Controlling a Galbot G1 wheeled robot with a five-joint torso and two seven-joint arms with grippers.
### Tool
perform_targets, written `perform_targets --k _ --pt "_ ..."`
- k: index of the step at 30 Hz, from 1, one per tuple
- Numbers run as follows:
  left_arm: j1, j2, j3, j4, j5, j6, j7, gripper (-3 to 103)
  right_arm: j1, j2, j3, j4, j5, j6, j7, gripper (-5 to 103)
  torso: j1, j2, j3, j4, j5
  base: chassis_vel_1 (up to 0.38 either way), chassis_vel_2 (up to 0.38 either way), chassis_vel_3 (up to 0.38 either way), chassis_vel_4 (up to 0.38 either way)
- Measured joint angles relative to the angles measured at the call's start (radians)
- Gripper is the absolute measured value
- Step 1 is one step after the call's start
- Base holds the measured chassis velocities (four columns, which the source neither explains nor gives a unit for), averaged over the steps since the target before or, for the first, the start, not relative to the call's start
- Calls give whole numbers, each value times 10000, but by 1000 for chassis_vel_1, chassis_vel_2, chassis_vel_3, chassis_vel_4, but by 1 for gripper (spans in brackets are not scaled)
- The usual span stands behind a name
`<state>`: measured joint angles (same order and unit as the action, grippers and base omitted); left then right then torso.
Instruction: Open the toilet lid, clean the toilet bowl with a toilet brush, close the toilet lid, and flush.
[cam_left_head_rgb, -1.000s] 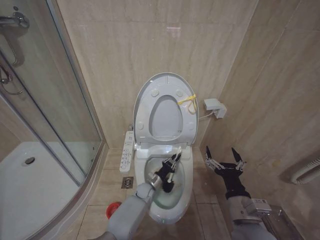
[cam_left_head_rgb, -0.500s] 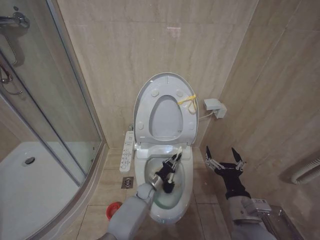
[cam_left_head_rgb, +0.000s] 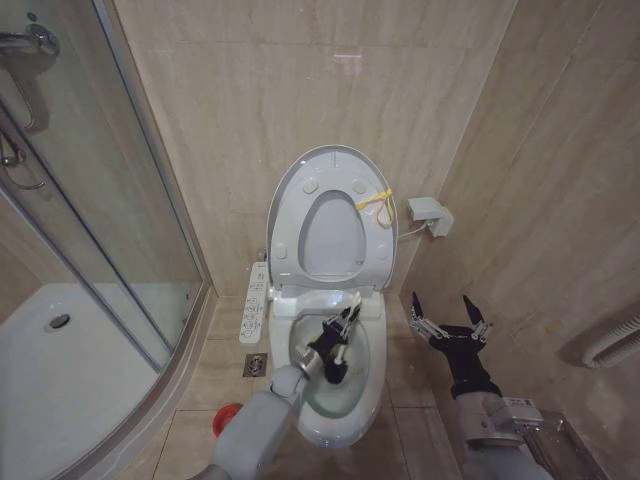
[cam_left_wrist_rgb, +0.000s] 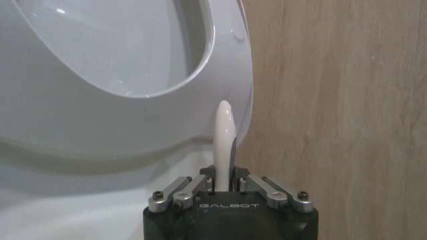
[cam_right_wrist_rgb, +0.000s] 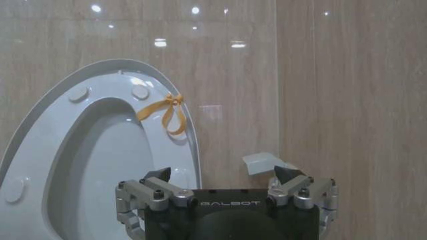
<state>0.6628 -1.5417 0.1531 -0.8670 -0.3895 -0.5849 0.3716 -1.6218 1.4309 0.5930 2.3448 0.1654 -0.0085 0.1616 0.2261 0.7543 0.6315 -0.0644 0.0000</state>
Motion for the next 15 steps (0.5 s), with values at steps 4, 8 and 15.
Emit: perform_targets --k 4,8,15 --pt "238 -43 -60 350 188 -119 21 18 0 0 0 0 0 0 -1 100 0 0 0 5 0 0 0 0 0" --pt "301 -21 -78 238 202 -126 17 18 0 0 0 0 0 0 -1 100 0 0 -1 4 0 0 0 0 0" --pt "157 -33 -13 -292 60 33 -113 18 0 0 0 0 0 0 -1 100 0 0 0 0 1 0 0 0 0"
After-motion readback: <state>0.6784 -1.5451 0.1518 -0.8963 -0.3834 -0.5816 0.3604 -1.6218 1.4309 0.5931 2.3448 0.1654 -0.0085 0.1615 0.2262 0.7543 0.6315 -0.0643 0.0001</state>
